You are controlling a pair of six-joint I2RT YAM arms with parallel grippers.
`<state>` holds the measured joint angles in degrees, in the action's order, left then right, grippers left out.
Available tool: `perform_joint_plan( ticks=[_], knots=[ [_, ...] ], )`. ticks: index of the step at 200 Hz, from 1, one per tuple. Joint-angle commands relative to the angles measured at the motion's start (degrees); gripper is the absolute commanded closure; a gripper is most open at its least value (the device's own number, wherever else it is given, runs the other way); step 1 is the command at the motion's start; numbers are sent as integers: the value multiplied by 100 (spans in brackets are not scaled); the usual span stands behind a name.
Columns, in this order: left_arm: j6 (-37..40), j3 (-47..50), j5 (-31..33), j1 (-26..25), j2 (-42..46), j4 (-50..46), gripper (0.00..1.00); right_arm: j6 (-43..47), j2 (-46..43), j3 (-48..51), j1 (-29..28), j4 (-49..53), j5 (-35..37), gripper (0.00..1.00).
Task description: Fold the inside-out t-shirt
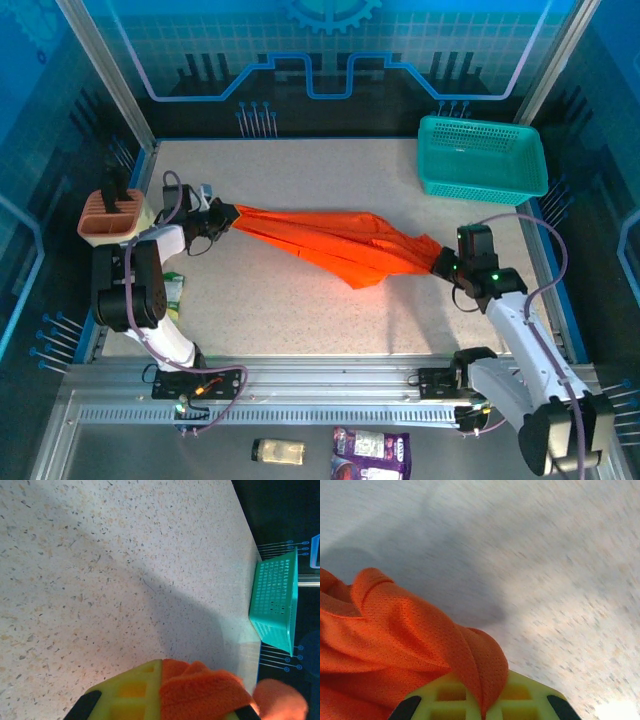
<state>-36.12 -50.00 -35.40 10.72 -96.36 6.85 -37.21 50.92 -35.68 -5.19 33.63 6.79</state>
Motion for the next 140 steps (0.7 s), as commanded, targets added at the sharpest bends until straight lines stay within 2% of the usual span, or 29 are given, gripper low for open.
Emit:
perform_joint_plan(
  ticks=[1, 21, 26, 34, 50, 64, 97, 140],
  knots=[
    [-38, -44, 272, 243, 231, -15, 100, -230, -56, 417, 403, 111, 91, 100],
    [103, -186, 113, 268, 223, -225, 100, -269, -116, 577, 499, 132, -8, 100],
    [154, -239, 58, 264, 221, -301, 100, -254, -108, 573, 493, 127, -103, 97],
    [219, -300, -33, 240, 229, -401, 100, -222, -87, 524, 497, 143, -280, 89],
    [395, -458, -155, 125, 264, -698, 100, -157, 8, 373, 486, 178, -601, 63],
    [625, -599, -161, -33, 309, -1017, 100, -58, 108, 123, 460, 289, -638, 53],
    [869, -769, -99, -387, 420, -1399, 100, 485, 545, -650, 58, 171, -909, 52],
    [839, -820, -125, -569, 462, -1428, 100, 1117, 2166, -2096, -1570, 276, -1100, 52]
  ],
)
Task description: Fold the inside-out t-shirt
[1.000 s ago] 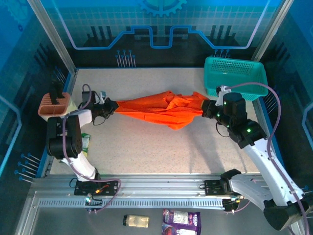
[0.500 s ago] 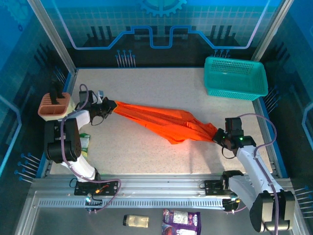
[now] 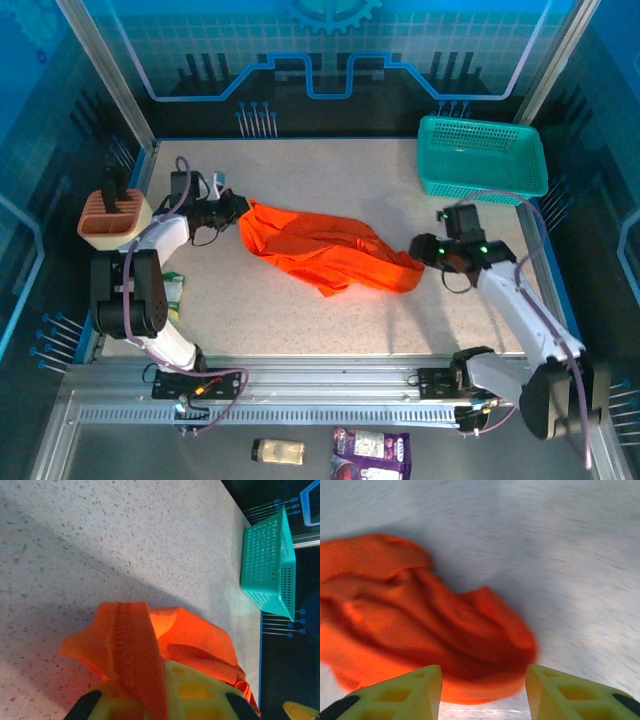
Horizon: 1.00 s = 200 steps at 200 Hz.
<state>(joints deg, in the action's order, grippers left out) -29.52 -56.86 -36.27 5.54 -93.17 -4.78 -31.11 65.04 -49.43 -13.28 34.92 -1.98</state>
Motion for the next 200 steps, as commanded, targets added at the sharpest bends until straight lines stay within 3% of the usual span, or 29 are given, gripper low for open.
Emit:
perform_joint_plan(
  ticks=[1, 34, 87, 101, 137, 200],
  knots=[
    [177, -137, -38, -52, 146, -263, 100, 517, 799, -763, -798, 160, -206, 52],
    [181, -141, -55, -88, 212, -291, 100, 687, 2227, -1902, -1640, 540, 488, 54],
    [165, -75, -81, -97, 304, -252, 100, 533, 3598, -2796, -1845, 706, 906, 57],
    [175, -61, -72, -101, 313, -261, 100, 501, 3752, -2826, -1860, 710, 1010, 64],
    [158, -143, -64, -97, 309, -261, 100, 535, 3472, -2959, -1822, 740, 1404, 100],
    [121, -1589, -37, 73, 276, -674, 100, 1182, 2220, -4391, -671, 1227, 1531, 100]
  ],
)
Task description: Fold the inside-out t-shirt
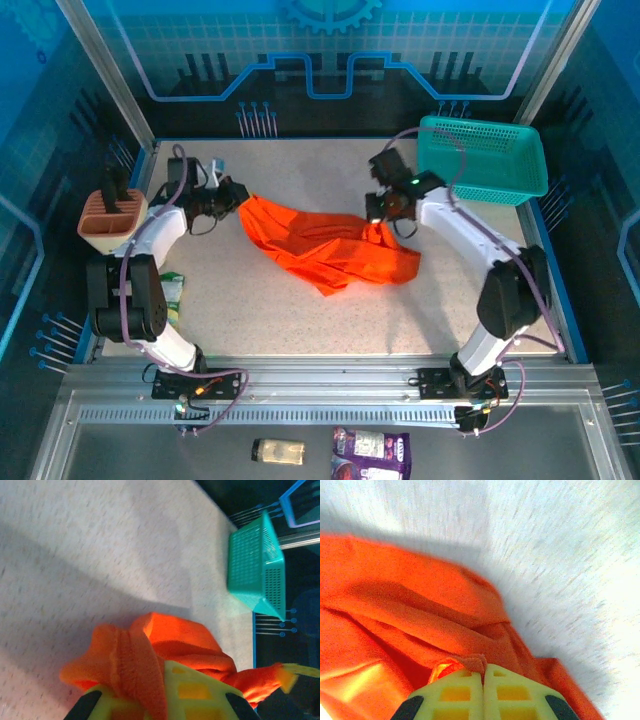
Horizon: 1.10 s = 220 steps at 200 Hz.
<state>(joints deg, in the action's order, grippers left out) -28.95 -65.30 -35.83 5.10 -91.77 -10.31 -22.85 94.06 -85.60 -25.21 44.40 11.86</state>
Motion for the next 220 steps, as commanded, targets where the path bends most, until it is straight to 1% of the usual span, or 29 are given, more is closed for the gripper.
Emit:
perform_joint_plan(
  ticks=[1, 23, 44, 60, 82, 95, 106, 120, 132, 166, 182, 204, 220],
  knots=[
    [56, -773, -90, 124, 134, -121, 100, 367, -690, -804, 551, 283, 140, 100],
    [-130, -1401, -210, 422, 124, -155, 100, 581, -1038, -1430, 1129, 543, 107, 100],
    [-340, -1729, -207, 748, 262, -88, 100, 644, -1500, -1536, 1717, 606, 72, 100],
    [-448, -1739, -144, 959, 433, -29, 100, 624, -1908, -1236, 2147, 586, 35, 100],
    [-544, -1451, -87, 1156, 750, 60, 100, 511, -2438, -554, 2652, 639, -178, 100],
    [-574, -1241, -143, 1175, 930, 99, 100, 404, -2775, -150, 2806, 656, -351, 100],
    [-654, -1111, -337, 1161, 1021, 167, 100, 331, -3037, 131, 2856, 634, -589, 100],
    [-677, -995, -575, 1080, 1068, 193, 100, 255, -3285, 365, 2863, 515, -967, 100],
    [-520, -1053, -693, 954, 1057, 14, 100, 183, -3393, 456, 2859, 419, -1205, 100],
    [182, -1864, -490, 533, 763, -855, 100, 140, -3115, 466, 2864, 302, -1667, 100],
    [432, -2327, -481, 272, 354, -1177, 100, 112, -2891, 719, 2858, 206, -1806, 100],
    [839, -2855, -464, -192, -458, -1748, 100, 11, -2564, 1377, 2849, 72, -1863, 100],
    [1117, -3098, -253, -552, -1093, -2069, 98, -98, -2349, 1872, 2837, -33, -1833, 100]
  ],
)
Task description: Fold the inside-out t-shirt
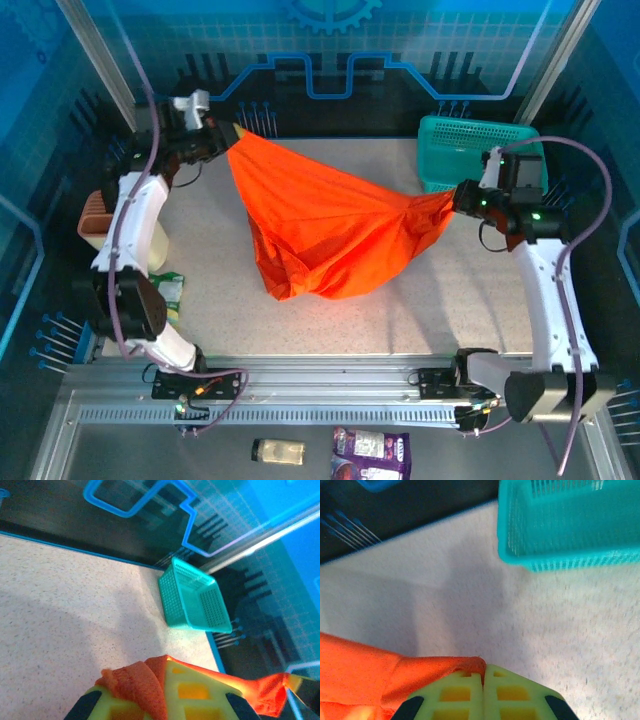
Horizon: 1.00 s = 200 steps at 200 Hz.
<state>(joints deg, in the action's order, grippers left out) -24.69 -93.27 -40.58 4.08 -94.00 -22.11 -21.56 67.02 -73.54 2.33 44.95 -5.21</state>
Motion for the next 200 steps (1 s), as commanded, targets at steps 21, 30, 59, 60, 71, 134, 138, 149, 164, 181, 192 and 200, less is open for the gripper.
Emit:
perform_joint_plan(
  ticks=[21, 30, 59, 60, 71, 134, 138, 149, 164, 181, 192, 200],
  knots=[
    [937, -579, 727, -873, -1568, -1215, 84, -393, 454, 1223, 51, -288, -106, 100],
    [989, -621, 1067, -1019, -1681, -1272, 73, -435, 446, 1375, 22, -364, -137, 100],
    [879, -464, 2113, -1337, -1602, -1385, 64, -461, 352, 1559, -72, -443, -112, 100],
    [879, -455, 2140, -1347, -1590, -1389, 64, -457, 354, 1560, -73, -439, -112, 100],
    [849, -300, 2452, -1464, -1463, -1459, 60, -440, 344, 1535, -77, -418, -90, 100],
    [-887, 556, 4089, -2252, -1326, -2255, 54, -398, 416, 1402, -149, -375, -129, 100],
    [-970, 548, 4170, -2304, -1390, -2312, 54, -397, 418, 1391, -153, -371, -129, 100],
    [-1173, 539, 4397, -2452, -1550, -2403, 54, -386, 444, 1354, -186, -365, -130, 100],
    [-1372, 532, 4478, -2577, -1772, -2418, 54, -377, 461, 1297, -216, -331, -113, 100],
    [-1467, 441, 4542, -2717, -1996, -2460, 50, -364, 461, 1279, -241, -302, -72, 100],
    [-1457, 338, 4614, -2805, -2170, -2538, 50, -358, 442, 1285, -255, -299, -56, 100],
    [-1430, 262, 4705, -2868, -2287, -2627, 50, -368, 432, 1297, -250, -302, -41, 100]
  ],
)
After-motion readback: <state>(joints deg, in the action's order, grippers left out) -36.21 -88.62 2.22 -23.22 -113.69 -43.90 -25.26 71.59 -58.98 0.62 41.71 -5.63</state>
